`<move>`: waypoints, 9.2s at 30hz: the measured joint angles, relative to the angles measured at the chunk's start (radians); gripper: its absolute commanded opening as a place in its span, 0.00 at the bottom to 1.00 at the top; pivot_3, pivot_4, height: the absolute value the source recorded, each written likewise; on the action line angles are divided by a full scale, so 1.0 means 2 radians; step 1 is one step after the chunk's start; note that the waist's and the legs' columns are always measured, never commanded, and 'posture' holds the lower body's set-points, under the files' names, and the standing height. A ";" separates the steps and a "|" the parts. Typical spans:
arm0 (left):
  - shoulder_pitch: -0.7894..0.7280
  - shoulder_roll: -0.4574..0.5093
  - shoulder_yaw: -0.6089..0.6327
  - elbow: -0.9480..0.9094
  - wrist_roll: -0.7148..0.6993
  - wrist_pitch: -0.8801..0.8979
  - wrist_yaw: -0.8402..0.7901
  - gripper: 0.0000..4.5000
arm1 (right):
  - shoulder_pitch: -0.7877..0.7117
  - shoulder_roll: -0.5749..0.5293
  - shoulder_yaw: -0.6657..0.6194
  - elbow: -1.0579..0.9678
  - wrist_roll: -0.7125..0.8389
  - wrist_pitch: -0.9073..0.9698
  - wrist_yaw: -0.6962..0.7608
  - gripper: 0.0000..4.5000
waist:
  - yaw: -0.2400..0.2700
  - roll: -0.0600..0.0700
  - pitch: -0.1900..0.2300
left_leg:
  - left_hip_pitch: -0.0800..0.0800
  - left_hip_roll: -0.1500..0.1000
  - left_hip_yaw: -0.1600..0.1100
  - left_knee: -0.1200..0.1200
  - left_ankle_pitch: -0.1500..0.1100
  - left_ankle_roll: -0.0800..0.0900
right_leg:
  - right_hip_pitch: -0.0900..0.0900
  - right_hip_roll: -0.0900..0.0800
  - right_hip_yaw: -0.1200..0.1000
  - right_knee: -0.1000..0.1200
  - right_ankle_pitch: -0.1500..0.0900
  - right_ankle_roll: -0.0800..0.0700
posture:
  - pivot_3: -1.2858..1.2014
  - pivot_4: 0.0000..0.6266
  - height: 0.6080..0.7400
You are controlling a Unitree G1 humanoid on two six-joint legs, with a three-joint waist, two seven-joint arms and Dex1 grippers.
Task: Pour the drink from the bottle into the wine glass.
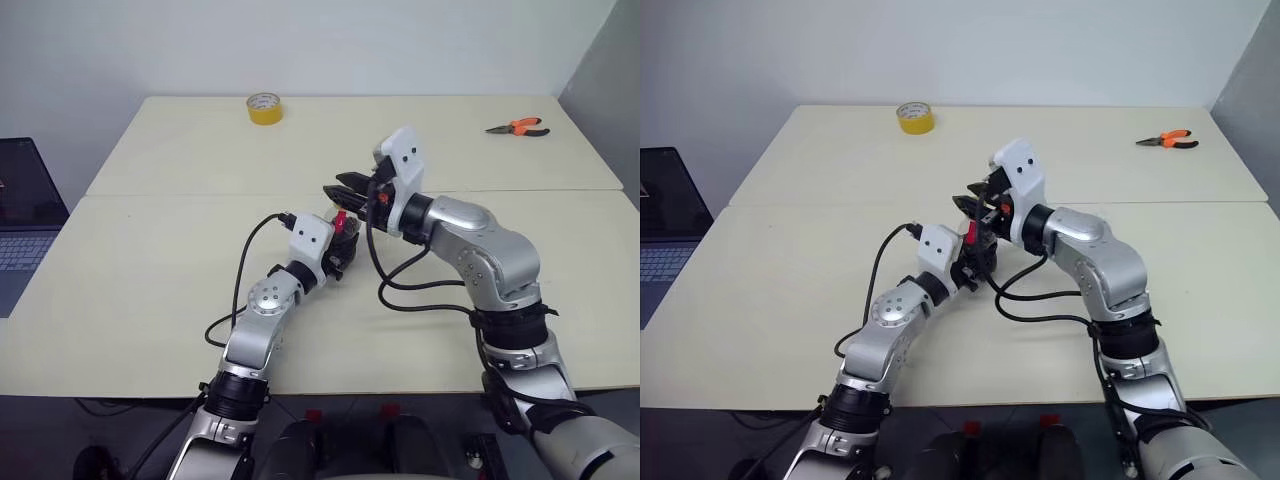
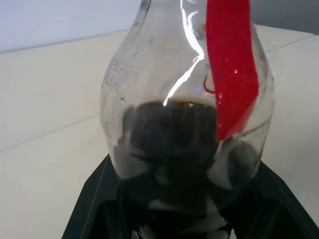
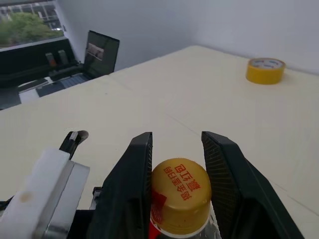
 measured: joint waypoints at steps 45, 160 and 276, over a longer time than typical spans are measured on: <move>0.026 0.024 -0.014 -0.057 -0.050 0.040 -0.063 0.48 | -0.041 -0.060 0.015 0.133 0.020 -0.151 0.281 1.00 | 0.004 0.000 0.000 | 0.000 0.000 0.000 0.000 0.000 0.000 | 0.000 0.000 0.000 0.000 0.000 0.000 | 0.52 0.24 1.00; 0.042 0.019 -0.001 -0.050 -0.017 0.057 0.001 0.48 | 0.013 0.027 0.045 -0.038 -0.041 0.038 -0.111 1.00 | 0.003 0.000 0.000 | 0.000 0.000 0.000 0.000 0.000 0.000 | 0.000 0.000 0.000 0.000 0.000 0.000 | 0.52 0.24 1.00; 0.050 0.005 0.011 -0.003 -0.005 -0.124 -0.019 0.16 | 0.004 0.030 -0.001 -0.048 0.056 0.060 -0.132 1.00 | 0.003 0.000 0.000 | 0.000 0.000 0.000 0.000 0.000 0.000 | 0.000 0.000 0.000 0.000 0.000 0.000 | 0.52 0.24 1.00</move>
